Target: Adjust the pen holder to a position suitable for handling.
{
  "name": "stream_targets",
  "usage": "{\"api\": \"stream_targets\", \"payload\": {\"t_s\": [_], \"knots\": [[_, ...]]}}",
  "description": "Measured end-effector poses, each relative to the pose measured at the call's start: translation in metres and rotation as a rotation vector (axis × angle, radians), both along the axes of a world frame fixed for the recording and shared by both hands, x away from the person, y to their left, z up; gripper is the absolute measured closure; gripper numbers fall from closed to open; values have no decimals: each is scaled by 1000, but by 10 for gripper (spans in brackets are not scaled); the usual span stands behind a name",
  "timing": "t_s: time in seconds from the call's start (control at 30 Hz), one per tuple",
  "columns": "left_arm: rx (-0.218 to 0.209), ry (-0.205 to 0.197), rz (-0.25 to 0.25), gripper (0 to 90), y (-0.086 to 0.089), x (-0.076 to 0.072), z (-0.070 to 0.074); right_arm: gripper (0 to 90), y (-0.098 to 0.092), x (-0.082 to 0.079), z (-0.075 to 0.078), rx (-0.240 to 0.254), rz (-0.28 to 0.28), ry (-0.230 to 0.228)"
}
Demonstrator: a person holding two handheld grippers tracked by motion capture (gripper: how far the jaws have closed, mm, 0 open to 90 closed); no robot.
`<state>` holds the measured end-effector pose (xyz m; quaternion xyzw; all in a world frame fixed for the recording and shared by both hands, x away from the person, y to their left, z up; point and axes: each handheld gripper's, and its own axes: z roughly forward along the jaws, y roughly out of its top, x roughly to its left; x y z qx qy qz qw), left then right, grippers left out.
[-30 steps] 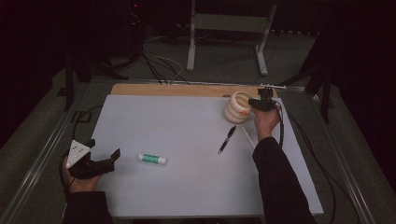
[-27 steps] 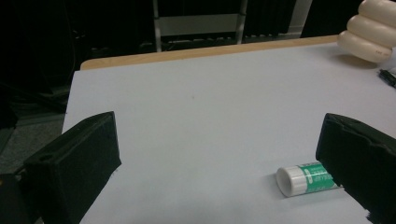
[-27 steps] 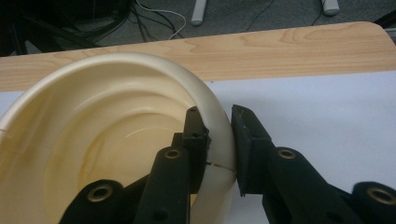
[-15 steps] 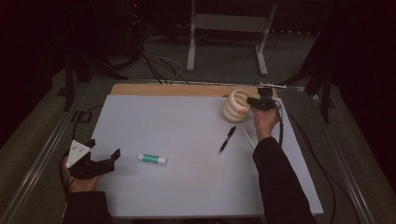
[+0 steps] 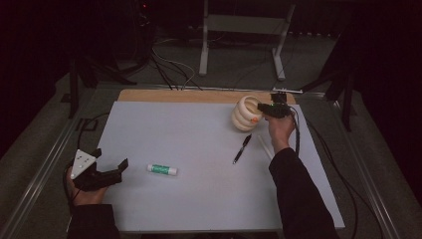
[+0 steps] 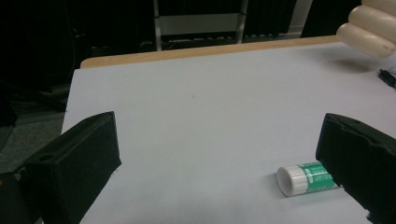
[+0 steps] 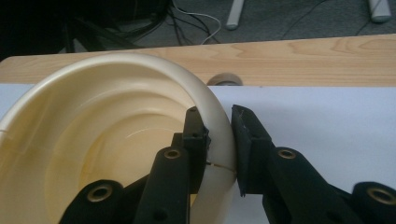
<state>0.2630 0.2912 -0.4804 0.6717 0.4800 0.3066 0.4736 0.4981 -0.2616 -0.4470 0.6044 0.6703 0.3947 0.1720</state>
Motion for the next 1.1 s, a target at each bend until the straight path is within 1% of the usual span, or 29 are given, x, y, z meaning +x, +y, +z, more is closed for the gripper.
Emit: {"api": "stream_targets", "payload": {"t_s": [0.03,0.13,0.23,0.3,0.5,0.67,0.77,0.93,1.1], "knots": [[0,0,0,1,0,0,0,768,0,0,0,0,0,0],[0,1,1,0,0,0,0,768,2,-2,3,24,20,3],[-1,2,0,1,0,0,0,768,3,-3,4,28,28,3],[-1,3,1,1,0,0,0,768,6,-5,5,32,47,3],[-2,3,2,1,0,0,0,767,12,-11,10,31,88,-10],[-4,2,3,1,0,0,0,767,17,-16,15,20,119,-19],[-3,2,3,1,0,0,0,767,22,-21,19,19,152,-30],[-5,0,3,1,0,0,0,767,29,-28,24,25,190,-37],[-9,0,6,1,0,0,0,767,36,-35,27,21,223,-44]]}}
